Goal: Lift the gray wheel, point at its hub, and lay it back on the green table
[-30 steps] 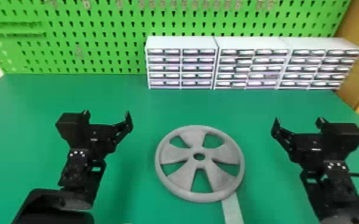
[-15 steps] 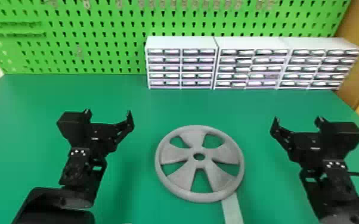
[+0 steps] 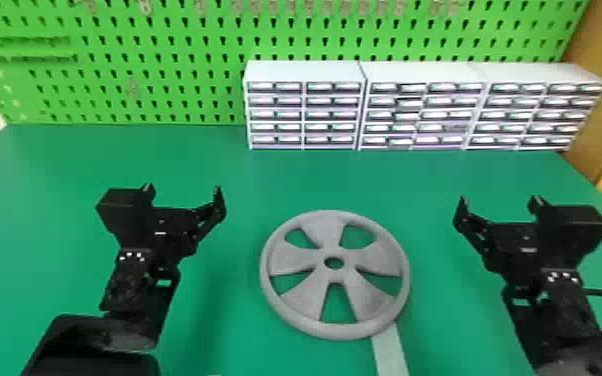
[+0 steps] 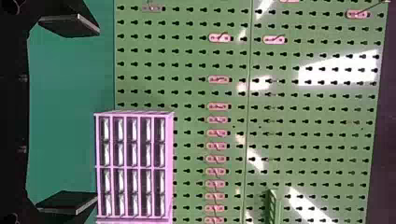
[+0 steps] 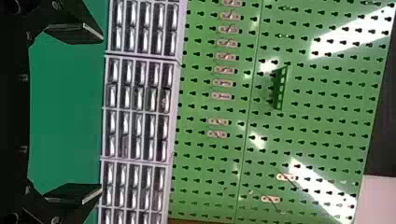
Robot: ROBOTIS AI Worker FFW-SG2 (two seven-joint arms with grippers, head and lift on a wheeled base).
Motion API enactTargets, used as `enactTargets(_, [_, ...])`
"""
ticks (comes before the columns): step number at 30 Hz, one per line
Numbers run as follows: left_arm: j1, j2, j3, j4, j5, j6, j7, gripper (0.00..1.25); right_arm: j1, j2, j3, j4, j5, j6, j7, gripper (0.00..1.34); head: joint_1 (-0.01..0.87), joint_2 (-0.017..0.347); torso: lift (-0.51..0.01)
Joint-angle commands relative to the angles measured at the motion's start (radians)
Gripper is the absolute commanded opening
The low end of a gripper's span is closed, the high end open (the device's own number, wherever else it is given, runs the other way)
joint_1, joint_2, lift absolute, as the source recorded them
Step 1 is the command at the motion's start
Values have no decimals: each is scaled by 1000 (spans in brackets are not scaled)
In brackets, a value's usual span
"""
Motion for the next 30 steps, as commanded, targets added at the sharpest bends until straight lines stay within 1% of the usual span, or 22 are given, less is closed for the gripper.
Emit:
enactTargets(1, [0, 0, 1, 0, 0, -2, 0, 1195, -1, 1, -2, 0, -1, 0, 0, 1167, 692, 48, -93])
enactTargets(30, [2, -2, -5, 5, 0, -16, 0, 1193, 1, 1, -1, 0, 1, 0, 0, 1169, 692, 48, -93])
